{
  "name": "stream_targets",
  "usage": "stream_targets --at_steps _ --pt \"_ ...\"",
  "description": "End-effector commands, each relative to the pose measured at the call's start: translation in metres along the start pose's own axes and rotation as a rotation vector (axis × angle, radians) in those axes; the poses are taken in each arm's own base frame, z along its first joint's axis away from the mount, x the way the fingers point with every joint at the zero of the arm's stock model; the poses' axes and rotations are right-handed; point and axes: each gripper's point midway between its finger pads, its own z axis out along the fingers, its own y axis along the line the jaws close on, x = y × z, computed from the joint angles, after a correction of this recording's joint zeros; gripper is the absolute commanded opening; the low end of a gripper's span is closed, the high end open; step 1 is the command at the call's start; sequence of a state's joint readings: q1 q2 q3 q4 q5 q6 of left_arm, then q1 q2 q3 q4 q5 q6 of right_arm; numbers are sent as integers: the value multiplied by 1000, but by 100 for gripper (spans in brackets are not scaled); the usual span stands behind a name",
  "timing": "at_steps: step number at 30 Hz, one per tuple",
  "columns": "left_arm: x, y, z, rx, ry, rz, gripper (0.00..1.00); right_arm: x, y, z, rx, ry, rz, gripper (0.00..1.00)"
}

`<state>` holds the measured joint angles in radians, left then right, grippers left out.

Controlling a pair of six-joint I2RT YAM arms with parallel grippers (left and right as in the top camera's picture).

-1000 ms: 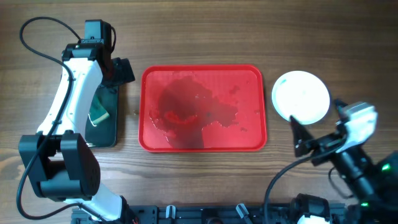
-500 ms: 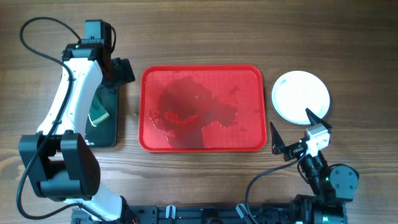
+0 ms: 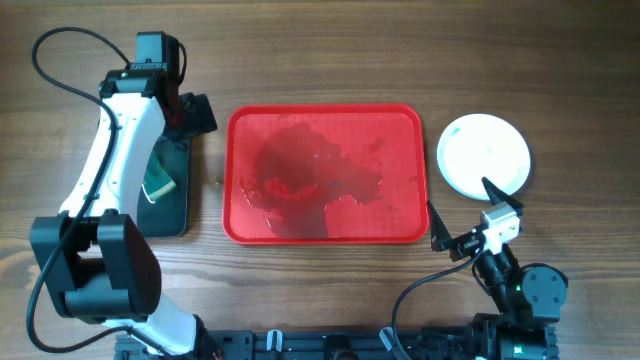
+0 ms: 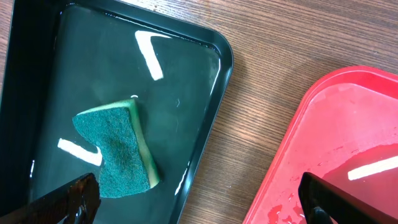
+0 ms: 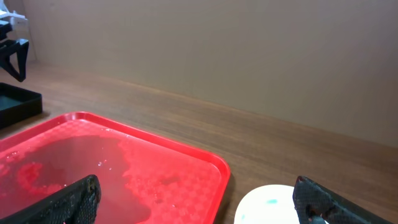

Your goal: Clean dirty plates on tray and stack at the side

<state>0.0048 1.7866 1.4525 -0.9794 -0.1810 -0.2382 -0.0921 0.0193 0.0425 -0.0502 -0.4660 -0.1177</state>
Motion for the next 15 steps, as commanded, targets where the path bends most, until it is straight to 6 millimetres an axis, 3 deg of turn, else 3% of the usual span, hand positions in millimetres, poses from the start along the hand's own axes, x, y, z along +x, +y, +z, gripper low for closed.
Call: stream_targets --at_steps 1,4,7,9,13,15 --pt "-3 -2 -3 13 -9 -6 100 -3 0 0 3 -16 -21 100" --pt "-3 -2 -3 13 -9 -6 100 -2 0 0 3 -16 -22 100" --pt "-5 12 -4 -63 -26 21 100 -2 0 0 3 -16 -21 100" --pt "-8 11 -17 -50 -61 21 100 -3 0 0 3 -16 -22 100" --pt "-26 14 -90 13 -279 -27 100 -3 0 0 3 -16 -22 100" --pt "-39 10 -137 121 -464 -64 100 -2 0 0 3 -16 -21 100"
